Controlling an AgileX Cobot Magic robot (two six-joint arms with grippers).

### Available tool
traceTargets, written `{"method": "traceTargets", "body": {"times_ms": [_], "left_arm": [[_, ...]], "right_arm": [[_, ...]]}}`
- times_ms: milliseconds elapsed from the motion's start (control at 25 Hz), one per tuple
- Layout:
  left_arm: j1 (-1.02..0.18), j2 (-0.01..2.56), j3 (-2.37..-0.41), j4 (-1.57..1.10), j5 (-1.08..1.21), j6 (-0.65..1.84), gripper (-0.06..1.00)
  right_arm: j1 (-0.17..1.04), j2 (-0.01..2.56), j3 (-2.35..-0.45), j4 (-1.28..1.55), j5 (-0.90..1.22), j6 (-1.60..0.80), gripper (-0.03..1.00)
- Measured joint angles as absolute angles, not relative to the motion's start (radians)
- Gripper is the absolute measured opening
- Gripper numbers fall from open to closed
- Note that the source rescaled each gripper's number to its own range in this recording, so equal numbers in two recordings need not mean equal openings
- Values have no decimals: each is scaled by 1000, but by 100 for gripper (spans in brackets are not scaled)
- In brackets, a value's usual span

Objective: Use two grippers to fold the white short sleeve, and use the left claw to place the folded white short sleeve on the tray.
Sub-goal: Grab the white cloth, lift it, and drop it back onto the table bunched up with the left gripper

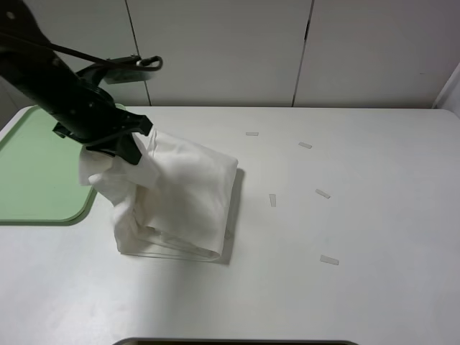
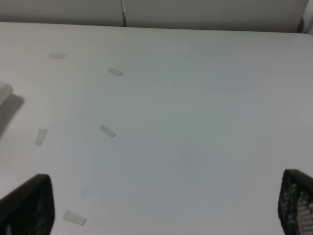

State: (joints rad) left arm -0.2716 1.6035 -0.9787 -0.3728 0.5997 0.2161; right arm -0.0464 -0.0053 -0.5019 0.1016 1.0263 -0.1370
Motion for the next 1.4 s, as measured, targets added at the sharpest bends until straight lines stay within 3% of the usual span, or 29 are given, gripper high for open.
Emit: {"method": "traceTargets", "body": {"times_ms": [560,920,1320,1400], "left_arm": [[-517,1888,-1257,-376,732,360,5],[-550,1893,-1262,-399,783,576,5],[-550,2026,-1262,-853,798,627,5],[-550,2045,-1262,-939,780,667,10]], "right_arm": [[-46,-5,-502,102,1026,-137,100],[-46,-5,-502,103,1026,-137,100],[-46,-5,-502,103,1026,-137,100],[-46,-5,-502,103,1026,-137,100]]}}
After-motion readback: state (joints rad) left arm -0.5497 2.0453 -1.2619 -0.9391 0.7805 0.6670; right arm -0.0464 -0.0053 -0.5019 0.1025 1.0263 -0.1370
